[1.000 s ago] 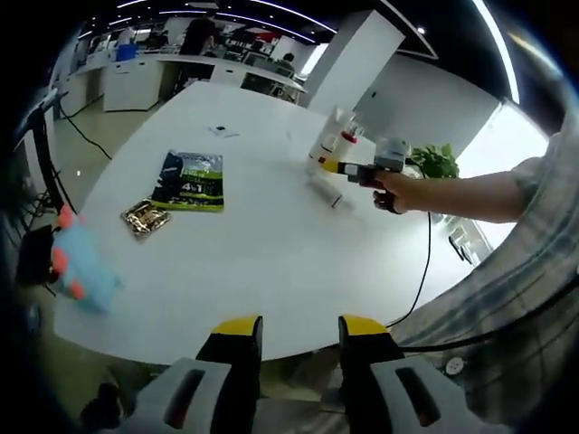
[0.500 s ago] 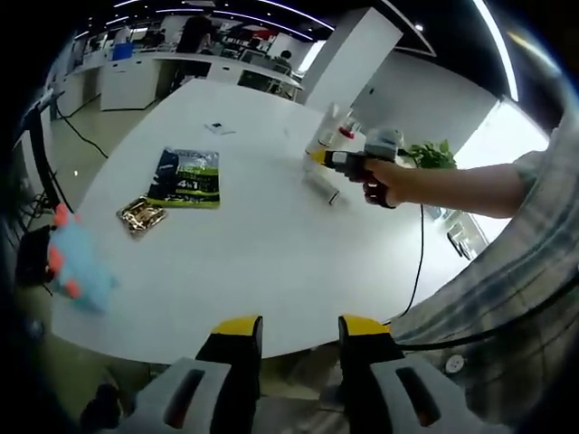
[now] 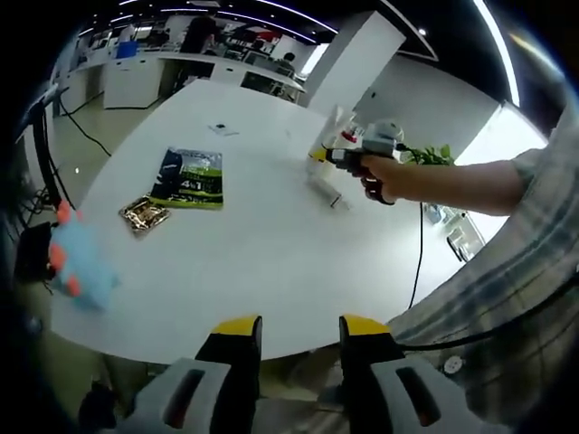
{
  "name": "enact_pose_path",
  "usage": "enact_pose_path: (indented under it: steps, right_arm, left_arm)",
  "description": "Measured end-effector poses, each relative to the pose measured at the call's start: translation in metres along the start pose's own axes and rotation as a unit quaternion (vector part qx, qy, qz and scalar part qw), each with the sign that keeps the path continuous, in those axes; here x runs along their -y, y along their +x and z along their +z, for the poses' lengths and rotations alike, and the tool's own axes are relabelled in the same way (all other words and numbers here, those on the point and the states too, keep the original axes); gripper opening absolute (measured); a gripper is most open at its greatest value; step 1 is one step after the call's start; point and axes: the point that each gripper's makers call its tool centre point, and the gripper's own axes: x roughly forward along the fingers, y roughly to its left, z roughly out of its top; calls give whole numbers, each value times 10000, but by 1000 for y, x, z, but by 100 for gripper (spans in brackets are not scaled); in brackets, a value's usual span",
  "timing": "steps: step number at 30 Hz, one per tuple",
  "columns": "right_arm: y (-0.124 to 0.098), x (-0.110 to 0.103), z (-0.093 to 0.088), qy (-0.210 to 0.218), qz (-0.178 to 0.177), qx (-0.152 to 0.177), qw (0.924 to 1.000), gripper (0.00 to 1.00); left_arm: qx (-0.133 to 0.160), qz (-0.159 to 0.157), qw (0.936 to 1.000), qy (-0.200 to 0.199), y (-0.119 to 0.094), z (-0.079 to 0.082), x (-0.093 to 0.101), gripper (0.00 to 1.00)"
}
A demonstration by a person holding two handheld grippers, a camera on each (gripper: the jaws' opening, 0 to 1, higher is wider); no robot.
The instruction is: Arrange the skincare products in the storage area until every visible bottle or jar stands upright without overlapping.
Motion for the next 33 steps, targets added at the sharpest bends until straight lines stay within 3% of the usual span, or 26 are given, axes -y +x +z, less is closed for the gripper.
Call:
enact_pose_path:
  steps: [15, 23, 31, 33]
  right_arm:
    - [-3, 3, -1, -160, -47, -13, 9999, 21]
    - [1, 0, -4, -87, 25, -90, 9999, 29]
    - [-18, -5, -24, -269, 415, -325, 9982, 39]
    - [-25, -12, -37, -149, 768, -555, 9954, 45]
  left_arm:
    - [-25, -16, 10000, 6, 1, 0, -1, 35]
    - [-23, -15, 10000, 3, 1, 1, -1, 35]
    - [-75, -133, 9999, 47, 8, 3, 1, 35]
    - [-102, -206, 9997, 126, 12, 8, 4, 35]
